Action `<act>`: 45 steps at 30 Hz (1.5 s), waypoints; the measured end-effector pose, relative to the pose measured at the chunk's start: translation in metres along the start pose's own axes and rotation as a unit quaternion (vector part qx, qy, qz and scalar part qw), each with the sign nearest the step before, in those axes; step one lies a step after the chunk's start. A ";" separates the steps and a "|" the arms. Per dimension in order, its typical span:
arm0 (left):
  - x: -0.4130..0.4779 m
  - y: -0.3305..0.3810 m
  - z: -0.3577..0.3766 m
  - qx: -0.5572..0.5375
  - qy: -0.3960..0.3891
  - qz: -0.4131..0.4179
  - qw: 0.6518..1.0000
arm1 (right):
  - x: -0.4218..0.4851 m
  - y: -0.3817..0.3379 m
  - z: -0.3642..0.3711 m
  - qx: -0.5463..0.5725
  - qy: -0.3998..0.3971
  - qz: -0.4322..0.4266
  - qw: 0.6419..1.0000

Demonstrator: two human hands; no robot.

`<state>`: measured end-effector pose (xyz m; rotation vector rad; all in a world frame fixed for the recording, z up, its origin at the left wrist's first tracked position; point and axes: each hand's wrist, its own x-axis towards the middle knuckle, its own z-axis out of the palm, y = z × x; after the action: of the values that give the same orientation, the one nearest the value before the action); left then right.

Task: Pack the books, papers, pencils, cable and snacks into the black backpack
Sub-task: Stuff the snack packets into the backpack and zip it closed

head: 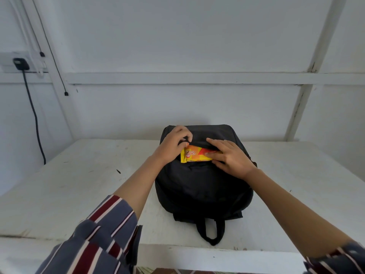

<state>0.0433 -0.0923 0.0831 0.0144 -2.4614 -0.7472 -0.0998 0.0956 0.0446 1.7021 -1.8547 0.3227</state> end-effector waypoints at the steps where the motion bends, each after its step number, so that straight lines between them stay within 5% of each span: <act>1: 0.000 0.002 -0.001 0.023 -0.002 0.001 1.000 | -0.001 -0.001 0.001 0.005 0.004 0.003 1.000; 8: 0.003 0.002 0.006 0.134 -0.063 0.001 0.989 | -0.004 -0.008 0.000 0.013 0.056 0.012 0.998; 24: 0.004 0.010 -0.005 0.081 -0.030 -0.006 0.996 | 0.001 -0.026 -0.006 -0.028 0.107 -0.064 0.992; 31: -0.001 0.012 -0.011 0.037 -0.095 -0.049 0.994 | 0.003 -0.023 0.004 -0.077 0.090 -0.005 0.993; 36: -0.007 0.000 -0.011 0.085 -0.121 -0.030 0.989 | 0.005 -0.021 0.002 -0.089 0.152 0.058 0.983; 41: -0.012 -0.007 -0.006 0.071 -0.073 -0.010 0.995 | 0.004 -0.007 -0.004 0.014 0.027 0.245 0.969; 45: -0.011 -0.008 -0.004 0.024 -0.089 -0.037 0.995 | 0.007 0.005 -0.008 0.152 -0.071 0.254 0.953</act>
<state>0.0533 -0.0993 0.0764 0.0597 -2.6602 -0.7482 -0.1029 0.0954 0.0564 1.4348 -2.4449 0.7419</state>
